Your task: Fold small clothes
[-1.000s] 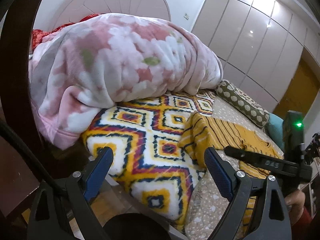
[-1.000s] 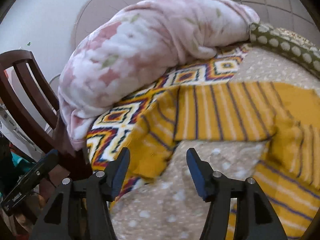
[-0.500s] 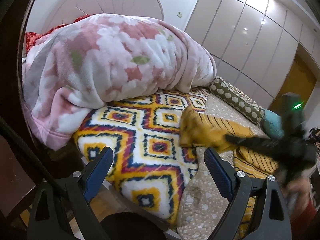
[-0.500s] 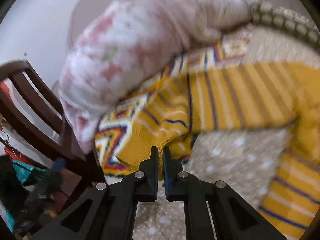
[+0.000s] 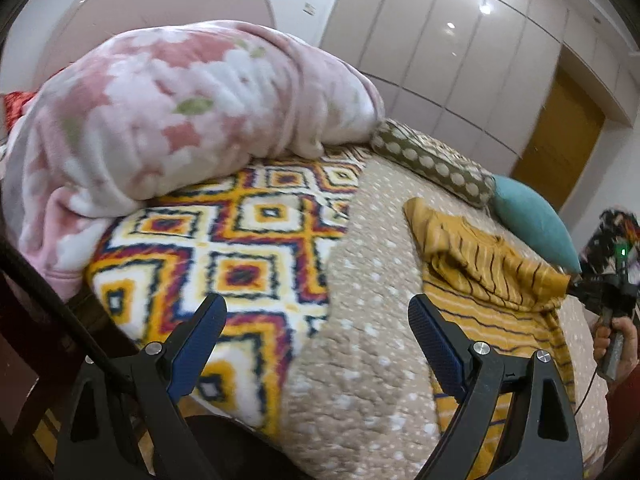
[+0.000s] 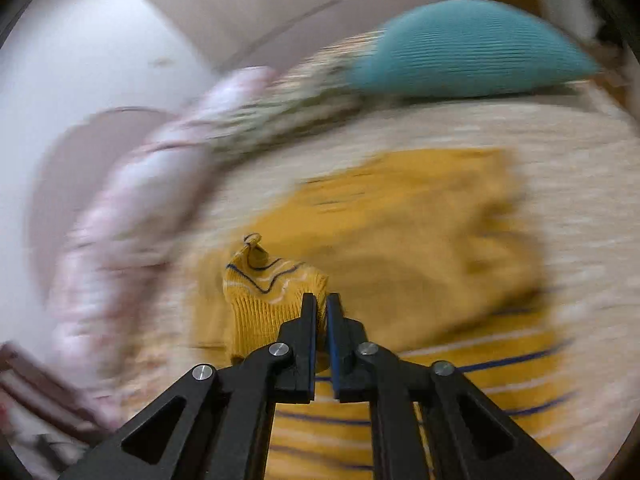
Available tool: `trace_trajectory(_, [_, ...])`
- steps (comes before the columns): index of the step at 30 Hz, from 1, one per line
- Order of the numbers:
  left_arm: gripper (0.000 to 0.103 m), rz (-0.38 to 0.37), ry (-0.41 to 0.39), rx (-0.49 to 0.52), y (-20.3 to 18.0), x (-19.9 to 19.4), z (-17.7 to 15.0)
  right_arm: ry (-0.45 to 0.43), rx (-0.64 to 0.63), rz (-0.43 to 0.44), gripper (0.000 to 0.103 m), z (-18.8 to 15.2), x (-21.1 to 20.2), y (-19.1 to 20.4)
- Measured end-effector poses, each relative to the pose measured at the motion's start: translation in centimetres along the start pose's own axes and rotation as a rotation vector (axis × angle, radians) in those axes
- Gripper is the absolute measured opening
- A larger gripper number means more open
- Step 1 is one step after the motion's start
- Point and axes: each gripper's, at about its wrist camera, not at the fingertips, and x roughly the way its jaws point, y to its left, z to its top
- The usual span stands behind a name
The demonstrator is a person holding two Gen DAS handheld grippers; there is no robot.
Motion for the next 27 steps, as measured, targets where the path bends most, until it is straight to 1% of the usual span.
trace_trajectory(1, [0.091, -0.002, 0.008, 0.009, -0.5, 0.3, -0.1, -0.025, 0.01, -0.096, 0.01, 0.1, -0.6, -2.0])
trace_trajectory(2, [0.091, -0.001, 0.017, 0.02, -1.1, 0.5, -0.2, -0.042, 0.018, -0.114, 0.01, 0.1, -1.2, -3.3])
trace_trajectory(3, [0.091, -0.001, 0.026, 0.031, -1.7, 0.8, -0.3, -0.06, 0.029, -0.104, 0.017, 0.0, -2.0, -4.5])
trace_trajectory(4, [0.091, -0.001, 0.037, 0.042, -2.5, 1.2, -0.5, -0.081, 0.036, -0.09, 0.025, -0.2, -2.7, -5.2])
trace_trajectory(5, [0.091, -0.005, 0.047, 0.05, -3.1, 1.5, -0.6, -0.1, 0.03, -0.089, 0.044, -0.4, -3.2, -5.6])
trace_trajectory(6, [0.091, -0.012, 0.054, 0.057, -3.7, 1.7, -0.7, -0.113, 0.012, -0.09, 0.051, -0.7, -3.4, -5.4])
trace_trajectory(8, [0.091, -0.034, 0.071, 0.08, -5.3, 2.0, -0.9, -0.116, -0.056, -0.086, 0.052, -1.2, -3.2, -4.8])
trace_trajectory(10, [0.091, -0.044, 0.078, 0.117, -6.8, 2.1, -1.3, -0.096, -0.121, -0.078, 0.053, -1.7, -2.1, -3.6])
trace_trajectory(12, [0.091, -0.047, 0.083, 0.162, -8.4, 2.3, -1.7, -0.085, -0.19, -0.106, 0.054, -1.9, -0.6, -2.9])
trace_trajectory(14, [0.091, -0.044, 0.091, 0.197, -9.7, 2.6, -2.0, -0.086, -0.241, -0.159, 0.054, -2.0, 0.7, -2.9])
trace_trajectory(15, [0.091, -0.044, 0.094, 0.21, -10.1, 2.7, -2.1, -0.082, -0.257, -0.183, 0.052, -2.0, 1.5, -2.7])
trace_trajectory(16, [0.091, -0.046, 0.096, 0.226, -10.7, 2.9, -2.3, -0.057, -0.273, -0.193, 0.042, -1.9, 2.5, -2.5])
trace_trajectory(17, [0.091, -0.047, 0.096, 0.238, -11.2, 3.0, -2.6, -0.014, -0.286, -0.182, 0.016, -1.8, 3.5, -2.5])
trace_trajectory(18, [0.091, -0.047, 0.099, 0.249, -11.5, 3.1, -2.7, 0.02, -0.298, -0.189, 0.008, -1.6, 4.3, -2.6])
trace_trajectory(19, [0.091, -0.047, 0.106, 0.26, -11.9, 3.4, -3.0, 0.025, -0.308, -0.218, 0.008, -1.4, 4.7, -2.7])
trace_trajectory(20, [0.091, -0.048, 0.115, 0.266, -12.2, 3.7, -3.1, 0.015, -0.303, -0.27, 0.007, -0.8, 5.0, -3.4])
trace_trajectory(21, [0.091, -0.052, 0.127, 0.267, -12.5, 4.0, -3.3, 0.009, -0.279, -0.321, 0.004, -0.2, 5.1, -4.2])
trace_trajectory(23, [0.091, -0.061, 0.146, 0.264, -12.9, 4.6, -3.5, -0.014, -0.204, -0.434, 0.004, 1.1, 4.9, -6.5])
trace_trajectory(24, [0.091, -0.065, 0.152, 0.262, -13.0, 4.8, -3.6, -0.027, -0.167, -0.439, 0.004, 1.3, 4.3, -7.3])
trace_trajectory(25, [0.091, -0.069, 0.156, 0.263, -13.1, 5.0, -3.7, -0.038, -0.13, -0.416, 0.004, 1.4, 3.5, -8.1])
trace_trajectory(26, [0.091, -0.074, 0.154, 0.267, -13.3, 5.2, -3.8, -0.039, -0.097, -0.368, 0.006, 1.2, 2.5, -8.9])
trace_trajectory(27, [0.091, -0.075, 0.15, 0.275, -13.5, 5.4, -4.0, -0.034, -0.073, -0.324, 0.011, 0.8, 1.6, -9.6])
